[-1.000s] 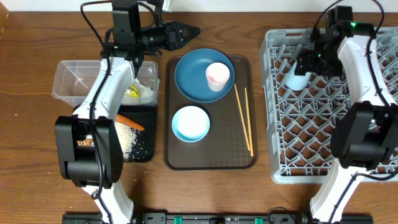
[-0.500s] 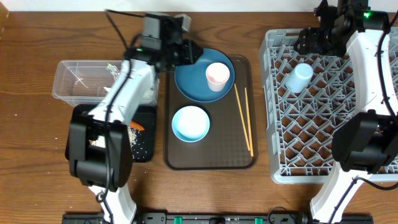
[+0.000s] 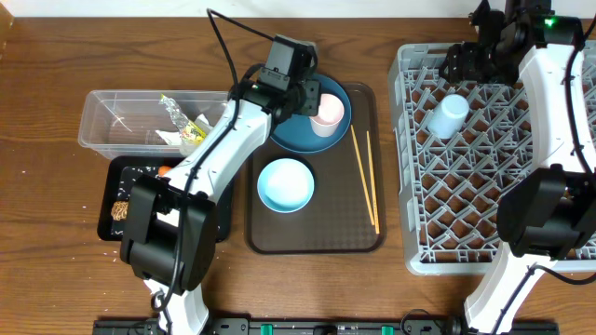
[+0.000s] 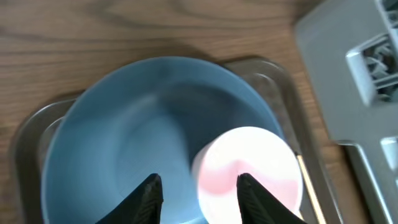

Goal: Sort waste into correct bins and load items into the dishwasher rack
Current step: 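Reach the left gripper to the pink cup and grasp its rim, then lift the pink cup with the left gripper and raise it upward, then reach the right gripper toward the pink cup held by the left gripper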

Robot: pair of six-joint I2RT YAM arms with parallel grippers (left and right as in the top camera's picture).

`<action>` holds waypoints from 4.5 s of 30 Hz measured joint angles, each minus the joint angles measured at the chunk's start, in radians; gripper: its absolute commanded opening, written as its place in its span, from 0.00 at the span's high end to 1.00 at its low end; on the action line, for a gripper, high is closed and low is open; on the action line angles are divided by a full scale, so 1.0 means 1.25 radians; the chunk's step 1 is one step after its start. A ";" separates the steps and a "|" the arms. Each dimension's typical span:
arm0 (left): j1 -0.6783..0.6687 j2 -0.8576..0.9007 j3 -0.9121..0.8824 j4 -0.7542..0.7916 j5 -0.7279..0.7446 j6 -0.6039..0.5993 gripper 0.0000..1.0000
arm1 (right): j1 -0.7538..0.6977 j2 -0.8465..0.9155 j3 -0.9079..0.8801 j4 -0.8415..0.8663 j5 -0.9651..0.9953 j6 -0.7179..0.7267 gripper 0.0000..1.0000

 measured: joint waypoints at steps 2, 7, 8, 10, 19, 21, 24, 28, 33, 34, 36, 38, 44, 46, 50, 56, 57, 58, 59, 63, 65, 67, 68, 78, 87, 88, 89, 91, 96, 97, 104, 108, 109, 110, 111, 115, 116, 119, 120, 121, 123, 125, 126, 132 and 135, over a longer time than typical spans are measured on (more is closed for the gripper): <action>0.001 0.000 0.000 -0.015 -0.013 0.000 0.59 | 0.000 0.000 0.000 0.000 0.000 0.000 0.21; 0.000 0.000 0.000 -0.032 -0.021 0.000 0.59 | 0.000 0.000 0.000 -0.003 -0.001 0.000 0.21; 0.000 0.000 -0.001 -0.032 -0.023 0.000 0.59 | 0.000 0.000 0.000 -0.004 -0.001 0.000 0.21; 0.000 0.000 -0.007 -0.032 -0.024 0.000 0.59 | 0.000 0.000 0.000 -0.004 -0.001 0.000 0.21; 0.000 0.000 -0.050 -0.029 -0.019 -0.019 0.60 | 0.000 0.000 0.000 -0.009 -0.001 0.000 0.21; 0.000 0.000 -0.058 -0.023 -0.016 -0.021 0.59 | 0.000 0.000 0.000 -0.009 -0.001 0.000 0.21; 0.000 0.000 -0.060 -0.019 -0.013 -0.021 0.59 | 0.000 0.000 0.000 -0.010 -0.001 0.000 0.21; 0.000 0.000 -0.060 -0.001 -0.011 -0.021 0.60 | 0.000 0.000 0.000 -0.010 -0.001 0.000 0.21; 0.000 0.000 -0.060 0.035 -0.009 -0.022 0.59 | 0.000 0.000 0.000 -0.010 -0.001 0.000 0.20; 0.000 0.000 -0.060 0.035 -0.007 -0.022 0.60 | 0.000 0.000 0.000 -0.010 -0.001 0.000 0.20; -0.003 0.000 -0.060 0.033 -0.001 -0.022 0.59 | 0.000 0.000 0.000 -0.013 -0.001 0.000 0.20; -0.008 0.000 -0.060 0.032 0.002 -0.023 0.59 | 0.000 0.000 0.000 -0.013 -0.001 0.000 0.20; -0.040 0.003 -0.073 0.034 0.006 -0.024 0.59 | 0.000 0.000 0.000 -0.016 -0.001 0.000 0.20; -0.048 0.012 -0.073 0.036 0.003 -0.024 0.59 | 0.000 0.000 0.000 -0.017 -0.001 0.000 0.20; -0.049 0.044 -0.073 0.050 -0.001 -0.024 0.59 | 0.000 0.000 0.000 -0.020 -0.001 0.000 0.20; -0.047 0.070 -0.082 0.053 -0.009 -0.029 0.75 | 0.000 0.000 0.000 -0.021 -0.001 0.000 0.20; -0.047 0.070 -0.082 0.053 -0.009 -0.030 0.77 | 0.000 0.000 0.000 -0.021 -0.001 0.000 0.20; -0.047 0.070 -0.082 0.054 -0.010 -0.027 0.80 | 0.000 0.000 0.000 -0.021 -0.001 0.000 0.19; -0.047 0.070 -0.082 0.055 -0.012 -0.027 0.87 | 0.000 0.000 0.000 -0.021 -0.001 0.000 0.19; -0.046 0.070 -0.082 0.057 -0.013 -0.027 0.94 | 0.000 0.000 0.000 -0.021 -0.001 0.000 0.17; -0.044 0.070 -0.082 0.059 -0.014 -0.024 0.94 | 0.000 0.000 0.000 -0.021 -0.001 0.000 0.17; -0.039 0.070 -0.082 0.059 -0.014 -0.024 0.94 | 0.000 0.000 0.000 -0.021 -0.001 0.000 0.17; -0.034 0.068 -0.082 0.059 -0.012 -0.024 0.94 | 0.000 0.000 0.000 -0.021 -0.001 0.000 0.18; 0.113 -0.055 -0.073 0.193 0.269 -0.039 0.94 | 0.000 0.000 0.000 0.016 -0.115 -0.026 0.15; 0.217 -0.068 -0.058 0.355 0.720 -0.085 0.94 | 0.000 0.000 0.000 0.034 -0.602 -0.272 0.09; 0.219 -0.068 -0.058 0.384 0.768 -0.090 0.94 | 0.002 0.000 0.000 0.034 -0.653 -0.301 0.09; 0.219 -0.068 -0.058 0.407 0.808 -0.094 0.94 | 0.004 0.000 0.000 0.036 -0.699 -0.328 0.08; 0.217 -0.068 -0.058 0.437 0.866 -0.106 0.94 | 0.013 0.000 0.000 0.045 -0.779 -0.373 0.07; 0.212 -0.068 -0.058 0.468 0.942 -0.118 0.94 | 0.058 0.000 0.000 0.096 -0.894 -0.432 0.02; 0.212 -0.068 -0.058 0.474 0.953 -0.121 0.94 | 0.067 0.000 0.000 0.103 -0.905 -0.435 0.01; 0.212 -0.068 -0.058 0.502 0.996 -0.126 0.94 | 0.144 0.000 0.000 0.152 -0.948 -0.457 0.01; 0.224 -0.068 -0.058 0.514 1.014 -0.126 0.93 | 0.160 0.000 0.000 0.166 -0.965 -0.460 0.01; 0.225 -0.068 -0.058 0.515 1.017 -0.126 0.93 | 0.162 0.000 0.000 0.166 -0.967 -0.461 0.01; 0.226 -0.068 -0.058 0.518 1.019 -0.126 0.93 | 0.164 0.000 0.000 0.166 -0.970 -0.461 0.01; 0.226 -0.068 -0.058 0.521 1.020 -0.126 0.93 | 0.166 0.000 0.000 0.166 -0.971 -0.462 0.01; 0.235 -0.068 -0.058 0.544 1.032 -0.126 0.93 | 0.175 0.000 0.000 0.166 -0.973 -0.462 0.01; 0.238 -0.068 -0.058 0.551 1.035 -0.128 0.94 | 0.176 0.000 0.000 0.166 -0.972 -0.462 0.01; 0.250 -0.068 -0.058 0.578 1.041 -0.140 0.94 | 0.180 0.000 0.000 0.166 -0.970 -0.462 0.01; 0.255 -0.068 -0.058 0.585 1.032 -0.147 0.93 | 0.181 0.000 0.000 0.164 -0.973 -0.462 0.01; 0.260 -0.068 -0.058 0.591 1.028 -0.151 0.94 | 0.182 0.000 0.000 0.164 -0.976 -0.462 0.01; 0.276 -0.068 -0.058 0.591 1.018 -0.161 0.94 | 0.184 0.000 0.000 0.164 -0.981 -0.462 0.01; 0.291 -0.068 -0.058 0.592 1.012 -0.167 0.94 | 0.185 0.000 0.000 0.164 -0.983 -0.462 0.01; 0.297 -0.068 -0.058 0.592 1.011 -0.168 0.94 | 0.185 0.000 0.000 0.165 -0.984 -0.462 0.01; 0.305 -0.068 -0.058 0.592 1.008 -0.171 0.94 | 0.186 0.000 0.000 0.179 -0.986 -0.462 0.01; 0.302 -0.068 -0.058 0.592 1.009 -0.171 0.94 | 0.193 0.000 0.000 0.196 -0.986 -0.462 0.01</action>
